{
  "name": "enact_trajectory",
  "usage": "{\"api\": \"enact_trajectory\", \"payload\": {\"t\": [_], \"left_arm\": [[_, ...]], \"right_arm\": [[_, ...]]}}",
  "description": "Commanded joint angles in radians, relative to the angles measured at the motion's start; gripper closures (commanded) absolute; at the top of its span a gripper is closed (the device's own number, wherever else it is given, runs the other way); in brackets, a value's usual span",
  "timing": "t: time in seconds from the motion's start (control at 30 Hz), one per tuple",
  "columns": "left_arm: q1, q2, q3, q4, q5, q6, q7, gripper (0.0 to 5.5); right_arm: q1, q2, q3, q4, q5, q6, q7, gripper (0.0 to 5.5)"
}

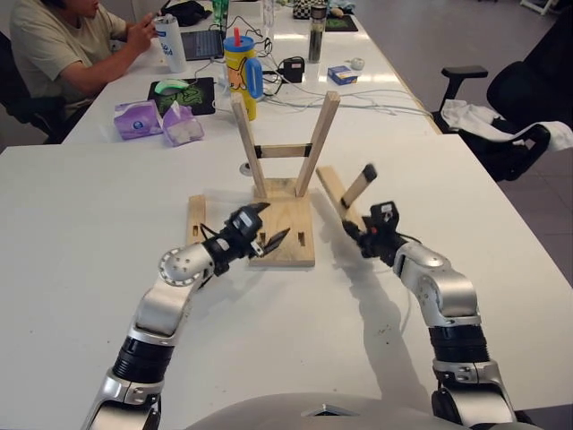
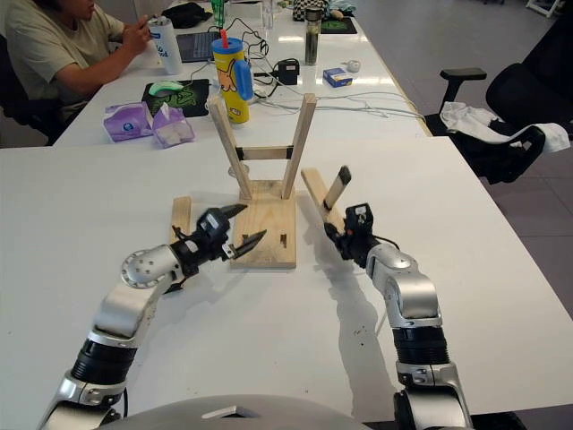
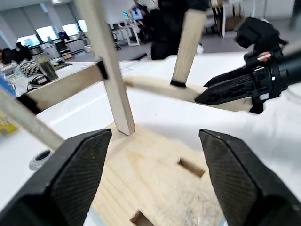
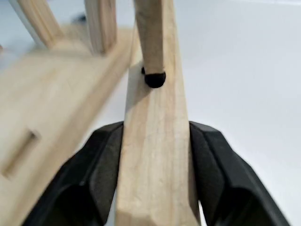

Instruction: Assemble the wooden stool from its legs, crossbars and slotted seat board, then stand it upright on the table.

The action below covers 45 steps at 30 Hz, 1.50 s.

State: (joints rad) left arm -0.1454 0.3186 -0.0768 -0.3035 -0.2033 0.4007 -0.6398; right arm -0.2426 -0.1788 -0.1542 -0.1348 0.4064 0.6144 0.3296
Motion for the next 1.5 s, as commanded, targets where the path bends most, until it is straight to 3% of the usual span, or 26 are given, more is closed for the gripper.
{"api": "enact_trajectory", "payload": {"t": [0.03,0.23,0.4,0.53,0.9,1.5], "left_arm": [[-0.054,0.003,0.142,-0.047,-0.268,0.22,-0.028,1.59],[-0.146,0.038,0.247,-0.042,-0.549,0.437,-0.044,0.82],[-0.197,0.041,0.3,-0.032,-0.739,0.558,-0.021,0.12],[-0.237,0.054,0.313,0.001,-0.86,0.637,-0.015,0.1],[-0.325,0.093,0.379,0.086,-1.127,0.736,0.04,0.1],[-0.283,0.18,0.331,0.081,-1.211,0.766,0.012,2.74]], "right_arm": [[-0.026,0.028,-0.125,-0.102,0.244,0.04,0.069,3.45],[0.069,-0.034,-0.214,-0.184,0.506,0.187,0.123,3.45],[0.018,-0.043,-0.177,-0.247,0.761,0.308,0.135,3.45],[0.002,-0.117,-0.085,-0.233,0.866,0.428,0.213,3.45],[-0.029,-0.288,-0.028,-0.138,0.978,0.571,0.408,3.45],[-0.048,-0.368,0.003,-0.123,0.964,0.577,0.504,3.45]]}}
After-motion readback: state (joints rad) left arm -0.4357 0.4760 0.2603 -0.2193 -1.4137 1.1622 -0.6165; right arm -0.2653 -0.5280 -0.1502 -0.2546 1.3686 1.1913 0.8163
